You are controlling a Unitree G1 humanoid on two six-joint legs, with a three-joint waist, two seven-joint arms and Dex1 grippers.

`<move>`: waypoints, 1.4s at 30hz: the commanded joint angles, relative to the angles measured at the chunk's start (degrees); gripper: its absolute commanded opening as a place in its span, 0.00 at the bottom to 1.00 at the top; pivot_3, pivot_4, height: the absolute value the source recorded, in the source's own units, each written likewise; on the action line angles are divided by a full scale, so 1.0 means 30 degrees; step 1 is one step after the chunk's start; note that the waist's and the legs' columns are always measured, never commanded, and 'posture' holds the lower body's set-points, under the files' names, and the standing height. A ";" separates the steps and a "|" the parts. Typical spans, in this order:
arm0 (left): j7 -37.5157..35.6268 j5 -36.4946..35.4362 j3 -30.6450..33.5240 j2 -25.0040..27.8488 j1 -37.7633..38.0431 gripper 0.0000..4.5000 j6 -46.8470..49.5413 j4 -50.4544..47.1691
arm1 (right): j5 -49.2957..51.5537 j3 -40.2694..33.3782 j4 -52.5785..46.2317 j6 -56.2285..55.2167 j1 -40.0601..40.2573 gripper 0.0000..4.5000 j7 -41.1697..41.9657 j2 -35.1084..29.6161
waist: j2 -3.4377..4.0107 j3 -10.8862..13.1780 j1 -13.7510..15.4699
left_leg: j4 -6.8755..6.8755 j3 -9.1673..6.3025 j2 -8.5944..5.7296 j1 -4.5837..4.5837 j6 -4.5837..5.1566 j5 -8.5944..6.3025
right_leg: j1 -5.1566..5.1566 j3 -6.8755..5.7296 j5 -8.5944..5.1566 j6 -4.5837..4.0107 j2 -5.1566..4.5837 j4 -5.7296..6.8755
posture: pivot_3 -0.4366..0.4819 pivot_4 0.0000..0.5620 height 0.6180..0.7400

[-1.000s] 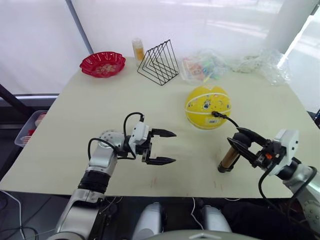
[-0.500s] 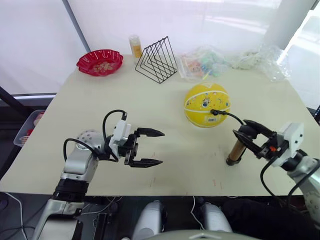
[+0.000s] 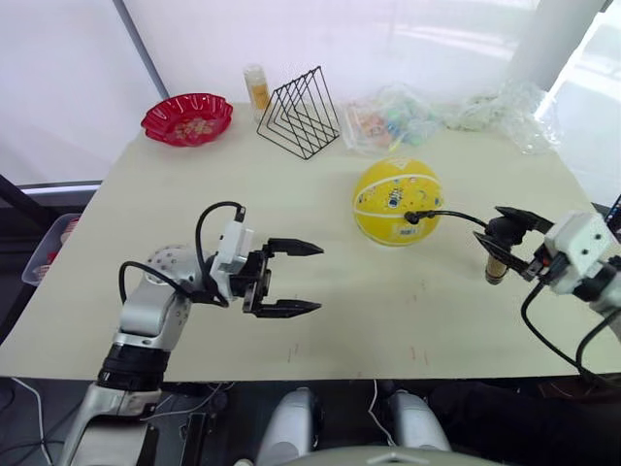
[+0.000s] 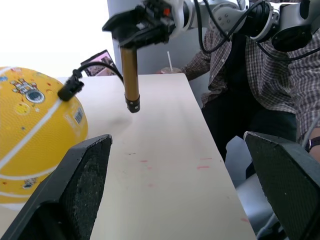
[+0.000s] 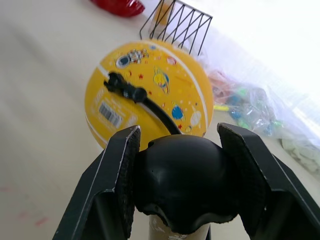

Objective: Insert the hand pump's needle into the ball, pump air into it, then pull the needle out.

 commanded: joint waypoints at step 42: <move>0.5978 0.2934 -0.0788 -0.4919 -0.6926 1.00 -0.0617 0.5504 | 0.4320 0.0345 -0.4067 -0.4844 0.7288 0.97 -0.1771 0.2603 | -0.0069 0.0027 0.0033 | 0.0034 0.0180 0.0053 0.0063 -0.0057 0.0040 | -0.0048 0.0261 0.0123 0.0066 0.0116 0.0055 | 0.48 0.27 0.97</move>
